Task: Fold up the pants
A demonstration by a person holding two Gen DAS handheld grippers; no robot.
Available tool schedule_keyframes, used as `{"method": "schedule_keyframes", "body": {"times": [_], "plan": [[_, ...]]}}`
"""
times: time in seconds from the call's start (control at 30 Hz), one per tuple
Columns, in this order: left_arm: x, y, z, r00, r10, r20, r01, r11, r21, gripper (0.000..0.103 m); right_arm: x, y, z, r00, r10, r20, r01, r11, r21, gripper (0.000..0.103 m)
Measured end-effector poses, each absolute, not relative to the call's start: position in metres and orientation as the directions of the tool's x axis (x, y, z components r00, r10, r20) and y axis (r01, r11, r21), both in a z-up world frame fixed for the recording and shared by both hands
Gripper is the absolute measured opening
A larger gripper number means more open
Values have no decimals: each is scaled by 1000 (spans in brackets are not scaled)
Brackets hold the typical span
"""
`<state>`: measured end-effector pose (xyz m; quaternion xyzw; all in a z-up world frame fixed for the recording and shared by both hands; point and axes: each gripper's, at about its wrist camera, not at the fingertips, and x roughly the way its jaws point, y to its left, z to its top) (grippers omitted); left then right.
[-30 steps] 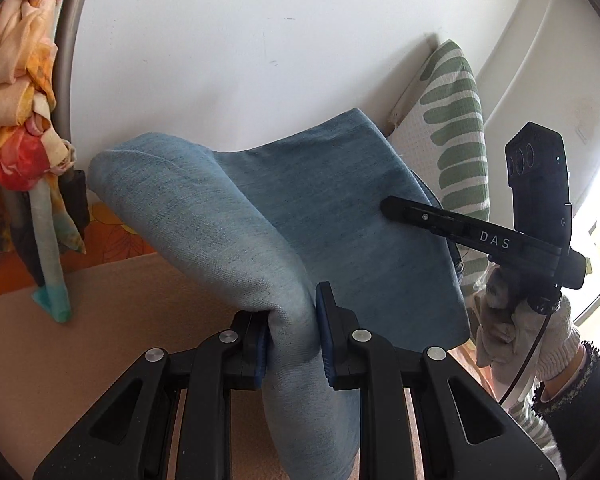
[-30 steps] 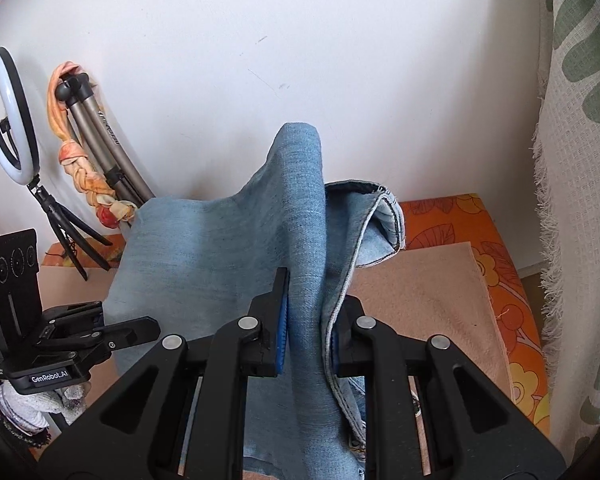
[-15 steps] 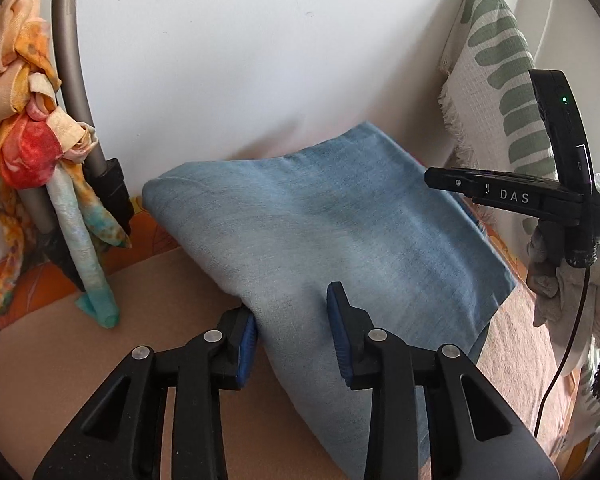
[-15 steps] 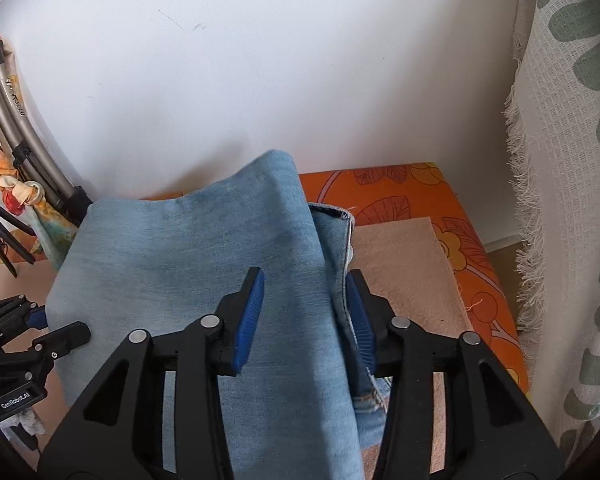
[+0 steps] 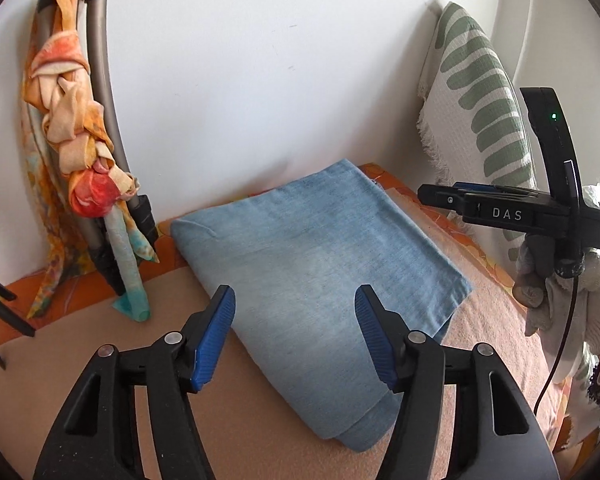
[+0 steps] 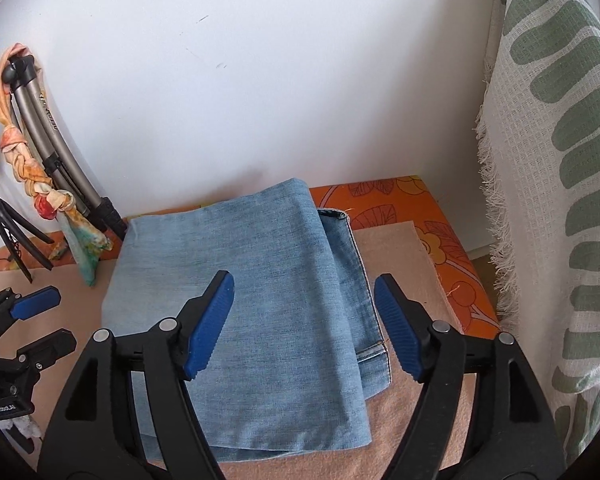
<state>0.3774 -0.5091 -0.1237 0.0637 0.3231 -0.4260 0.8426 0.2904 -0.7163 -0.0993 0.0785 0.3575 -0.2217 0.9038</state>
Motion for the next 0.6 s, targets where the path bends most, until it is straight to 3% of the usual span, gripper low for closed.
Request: {"method": "schedule_keyframes", "body": {"times": [0.1,0.2,0.47,0.6], "plan": [[368,-500,-113,440,-680,-587,759,631,-162,67,282,-709,-92,648,-354,-675,463,886,-21,77],[357,-493,-104,452,-680,-577,757,635,-156,70,274,-698,-85,658,-360,-662,462,887,-24,85],[324,-469,-91,474,-678,-562,749,646,-148,72,241,-663,-63,669,-392,-631,466,883,-54,85],[302,-449,-82,497,-676,-544,742,657,-138,72,222,-640,-55,676,-405,-616,473,879,-60,96]]}}
